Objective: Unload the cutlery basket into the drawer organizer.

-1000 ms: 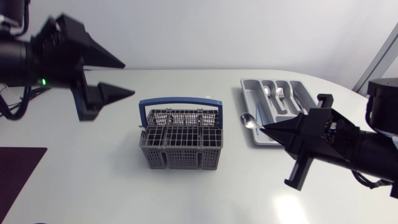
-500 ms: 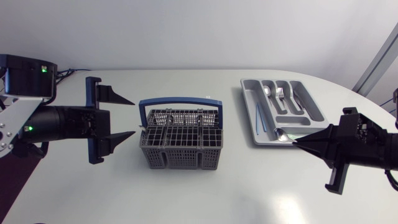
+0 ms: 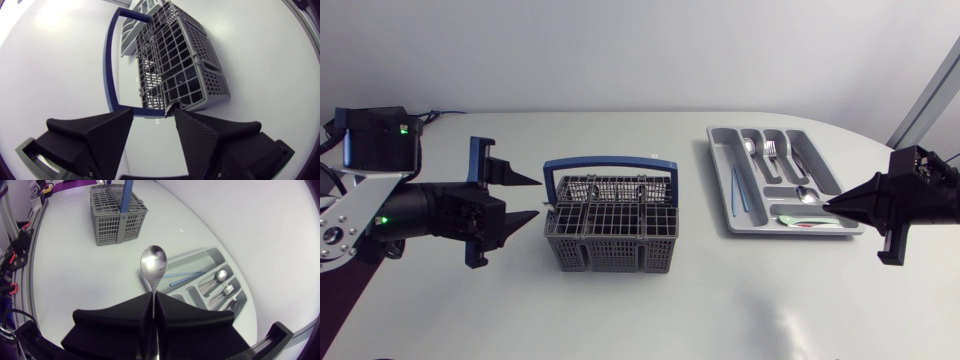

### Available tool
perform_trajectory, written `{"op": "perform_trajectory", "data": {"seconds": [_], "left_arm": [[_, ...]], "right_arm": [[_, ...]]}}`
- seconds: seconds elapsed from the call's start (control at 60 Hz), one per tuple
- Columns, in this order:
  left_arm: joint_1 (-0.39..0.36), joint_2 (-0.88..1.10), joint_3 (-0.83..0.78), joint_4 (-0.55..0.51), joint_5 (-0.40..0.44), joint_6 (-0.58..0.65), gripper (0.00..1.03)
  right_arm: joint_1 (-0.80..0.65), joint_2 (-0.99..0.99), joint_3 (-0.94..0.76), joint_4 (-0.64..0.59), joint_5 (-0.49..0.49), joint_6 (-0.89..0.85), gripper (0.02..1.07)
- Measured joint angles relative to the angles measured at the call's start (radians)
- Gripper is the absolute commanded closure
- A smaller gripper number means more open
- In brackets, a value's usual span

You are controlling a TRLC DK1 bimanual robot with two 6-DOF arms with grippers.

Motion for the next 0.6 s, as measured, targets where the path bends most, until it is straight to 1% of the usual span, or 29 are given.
{"op": "perform_trajectory", "data": {"seconds": [0.15,0.333,0.567,0.6], "left_arm": [[-0.016,0.012,-0.005,0.003,-0.002,0.028,0.54],[-0.018,0.036,-0.028,0.045,-0.024,0.055,0.54],[-0.02,0.055,-0.043,0.07,-0.027,0.072,0.54],[-0.022,0.055,-0.044,0.074,-0.027,0.074,0.56]], "right_arm": [[-0.014,0.073,0.037,-0.004,0.013,-0.036,1.01],[-0.014,0.182,0.073,-0.003,0.079,-0.093,1.01],[-0.013,0.372,0.183,0.013,0.155,-0.143,1.01],[-0.011,0.394,0.195,0.024,0.165,-0.143,1.01]]}}
